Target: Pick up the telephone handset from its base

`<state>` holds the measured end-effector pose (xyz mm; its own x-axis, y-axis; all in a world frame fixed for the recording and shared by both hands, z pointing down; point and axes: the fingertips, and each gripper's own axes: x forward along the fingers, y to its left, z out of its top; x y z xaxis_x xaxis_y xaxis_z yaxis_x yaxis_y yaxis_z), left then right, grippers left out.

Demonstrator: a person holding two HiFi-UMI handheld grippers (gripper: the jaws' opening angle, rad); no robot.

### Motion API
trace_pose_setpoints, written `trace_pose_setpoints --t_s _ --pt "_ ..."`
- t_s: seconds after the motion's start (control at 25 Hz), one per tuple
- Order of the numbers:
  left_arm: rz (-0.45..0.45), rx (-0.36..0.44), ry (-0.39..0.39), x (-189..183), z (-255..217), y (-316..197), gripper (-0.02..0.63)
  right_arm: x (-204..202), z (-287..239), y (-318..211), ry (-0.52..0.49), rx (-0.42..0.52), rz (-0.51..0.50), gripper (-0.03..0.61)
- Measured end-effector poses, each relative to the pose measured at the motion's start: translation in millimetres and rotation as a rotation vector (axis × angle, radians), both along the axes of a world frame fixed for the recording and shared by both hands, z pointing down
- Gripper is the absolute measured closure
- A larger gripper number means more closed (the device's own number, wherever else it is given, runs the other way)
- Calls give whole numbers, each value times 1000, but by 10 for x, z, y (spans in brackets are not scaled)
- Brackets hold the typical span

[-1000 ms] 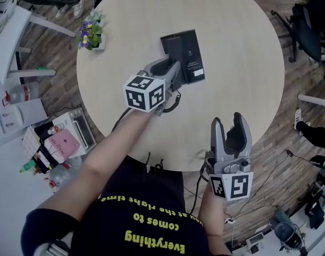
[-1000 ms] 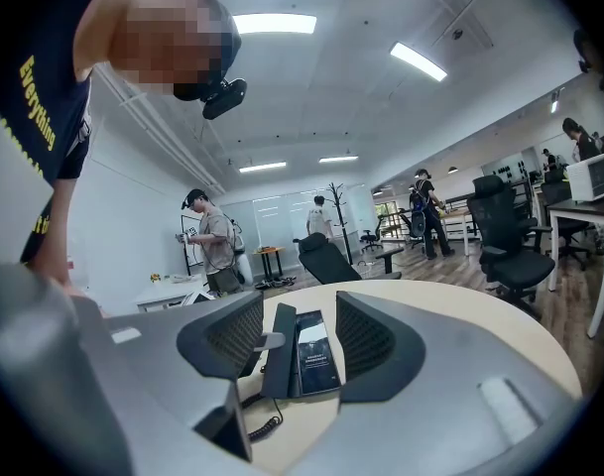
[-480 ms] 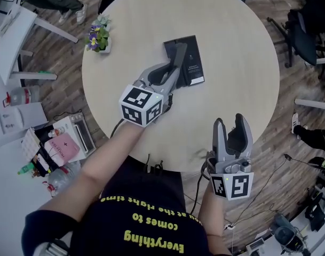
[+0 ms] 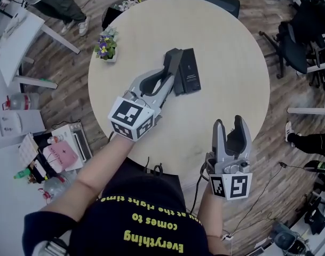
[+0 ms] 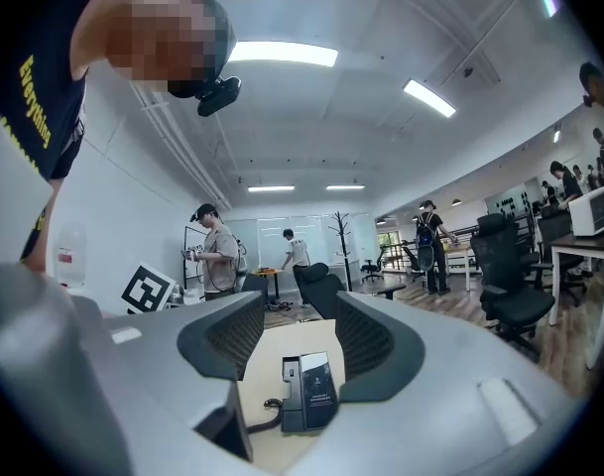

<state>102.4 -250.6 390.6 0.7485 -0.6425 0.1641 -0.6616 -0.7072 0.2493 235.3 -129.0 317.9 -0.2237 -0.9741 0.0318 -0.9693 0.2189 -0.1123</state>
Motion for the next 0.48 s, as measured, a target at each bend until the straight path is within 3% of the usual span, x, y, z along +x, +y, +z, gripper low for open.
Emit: trace_pose_setpoints --t_s 0.48 --pt "20 188 1 -258 -757 301 534 -80 -486 63 44 96 4 357"
